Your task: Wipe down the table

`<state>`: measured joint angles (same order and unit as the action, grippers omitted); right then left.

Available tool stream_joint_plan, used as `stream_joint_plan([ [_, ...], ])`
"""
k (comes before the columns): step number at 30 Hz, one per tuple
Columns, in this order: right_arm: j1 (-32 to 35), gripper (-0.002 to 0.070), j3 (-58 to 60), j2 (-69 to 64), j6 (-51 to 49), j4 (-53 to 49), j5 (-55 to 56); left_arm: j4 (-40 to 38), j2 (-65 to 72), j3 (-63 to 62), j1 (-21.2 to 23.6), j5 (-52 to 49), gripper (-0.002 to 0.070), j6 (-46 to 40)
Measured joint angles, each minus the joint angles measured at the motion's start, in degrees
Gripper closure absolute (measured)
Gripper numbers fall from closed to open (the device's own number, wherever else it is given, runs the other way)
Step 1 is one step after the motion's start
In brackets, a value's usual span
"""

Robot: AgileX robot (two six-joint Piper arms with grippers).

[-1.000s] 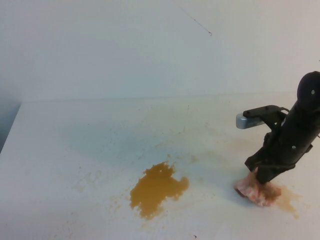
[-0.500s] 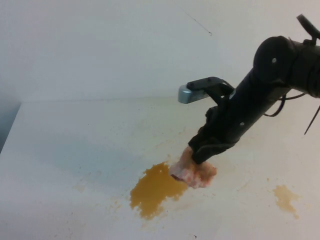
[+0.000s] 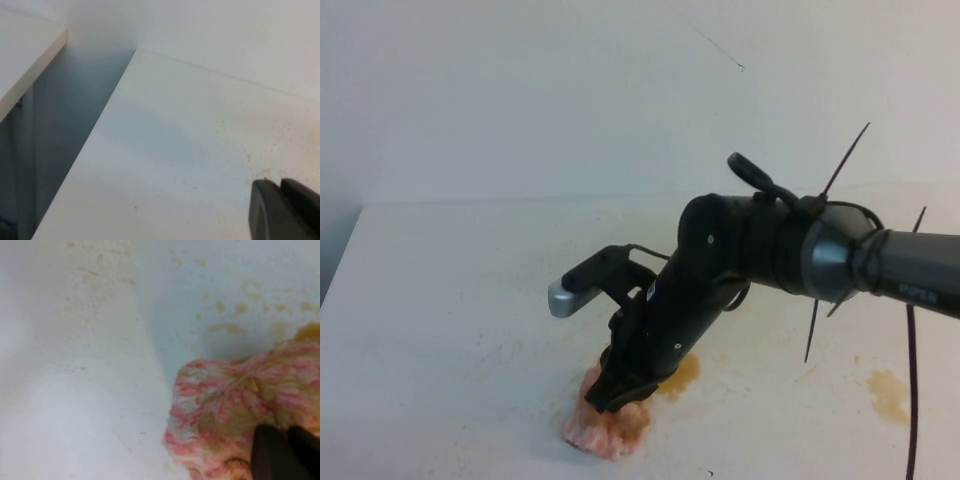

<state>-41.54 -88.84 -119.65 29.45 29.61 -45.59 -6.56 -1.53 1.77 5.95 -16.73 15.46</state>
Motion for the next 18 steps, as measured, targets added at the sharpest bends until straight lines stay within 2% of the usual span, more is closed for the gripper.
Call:
stream_joint_plan([
  [7, -0.03, 0.0657, -2.90, -6.16, -1.78, -4.08, 0.44, -0.12, 0.00, 0.00, 0.00, 0.00, 0.0675, 0.00],
  [13, -0.03, 0.0657, -4.77, -6.43, -9.43, -15.42, 0.16, 0.01, 0.00, 0.00, 0.00, 0.00, 0.0675, 0.00],
  [18, 2.84, 0.0657, -6.06, -6.43, -12.02, -21.56, -1.57, 0.01, 0.00, 0.00, 0.00, 0.00, 0.0675, 0.00],
])
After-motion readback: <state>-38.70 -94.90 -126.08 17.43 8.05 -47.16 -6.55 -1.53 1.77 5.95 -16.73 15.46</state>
